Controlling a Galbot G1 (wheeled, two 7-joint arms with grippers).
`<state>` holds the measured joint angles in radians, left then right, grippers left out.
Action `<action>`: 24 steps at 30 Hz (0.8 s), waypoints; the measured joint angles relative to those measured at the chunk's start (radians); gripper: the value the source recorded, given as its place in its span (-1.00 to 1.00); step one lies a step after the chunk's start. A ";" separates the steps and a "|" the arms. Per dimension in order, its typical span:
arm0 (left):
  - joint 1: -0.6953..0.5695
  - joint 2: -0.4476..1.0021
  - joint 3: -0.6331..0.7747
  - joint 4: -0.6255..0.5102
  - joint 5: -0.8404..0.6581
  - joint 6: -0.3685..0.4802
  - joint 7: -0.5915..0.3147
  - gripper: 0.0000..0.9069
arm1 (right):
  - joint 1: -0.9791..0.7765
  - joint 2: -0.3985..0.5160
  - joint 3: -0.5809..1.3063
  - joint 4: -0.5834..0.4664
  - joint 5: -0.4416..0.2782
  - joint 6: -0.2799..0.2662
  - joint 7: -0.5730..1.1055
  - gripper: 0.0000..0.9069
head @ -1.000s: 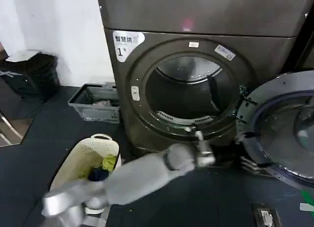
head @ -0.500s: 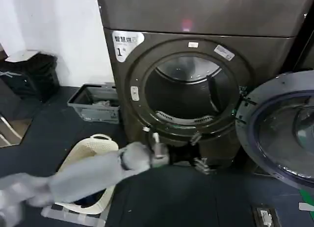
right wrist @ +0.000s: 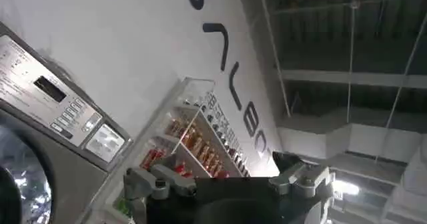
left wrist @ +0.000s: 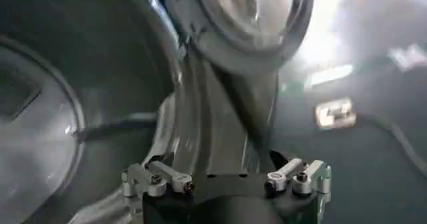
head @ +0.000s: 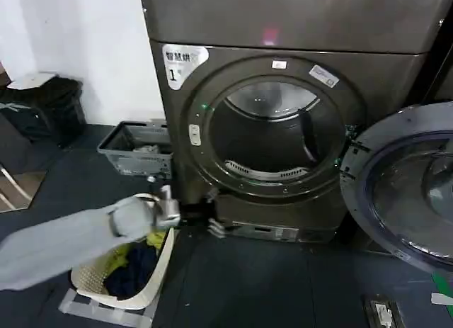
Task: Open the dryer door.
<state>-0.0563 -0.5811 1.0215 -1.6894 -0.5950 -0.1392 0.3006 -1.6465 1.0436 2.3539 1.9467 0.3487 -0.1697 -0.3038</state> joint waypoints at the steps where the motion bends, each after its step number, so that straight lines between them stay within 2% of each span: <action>1: -0.006 0.016 0.006 0.006 0.014 0.001 -0.002 1.00 | 0.000 0.000 0.001 -0.003 0.000 0.002 -0.001 1.00; 18: -0.032 0.259 0.107 0.046 0.104 0.026 0.103 1.00 | 0.010 0.003 0.002 -0.029 -0.017 0.022 -0.009 1.00; 24: -0.025 0.322 0.106 0.076 0.162 0.068 0.123 1.00 | 0.018 0.006 -0.006 -0.023 -0.021 0.023 -0.010 1.00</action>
<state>-0.0813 -0.2596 1.1271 -1.6131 -0.4329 -0.0709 0.4235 -1.6282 1.0491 2.3482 1.9238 0.3273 -0.1467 -0.3143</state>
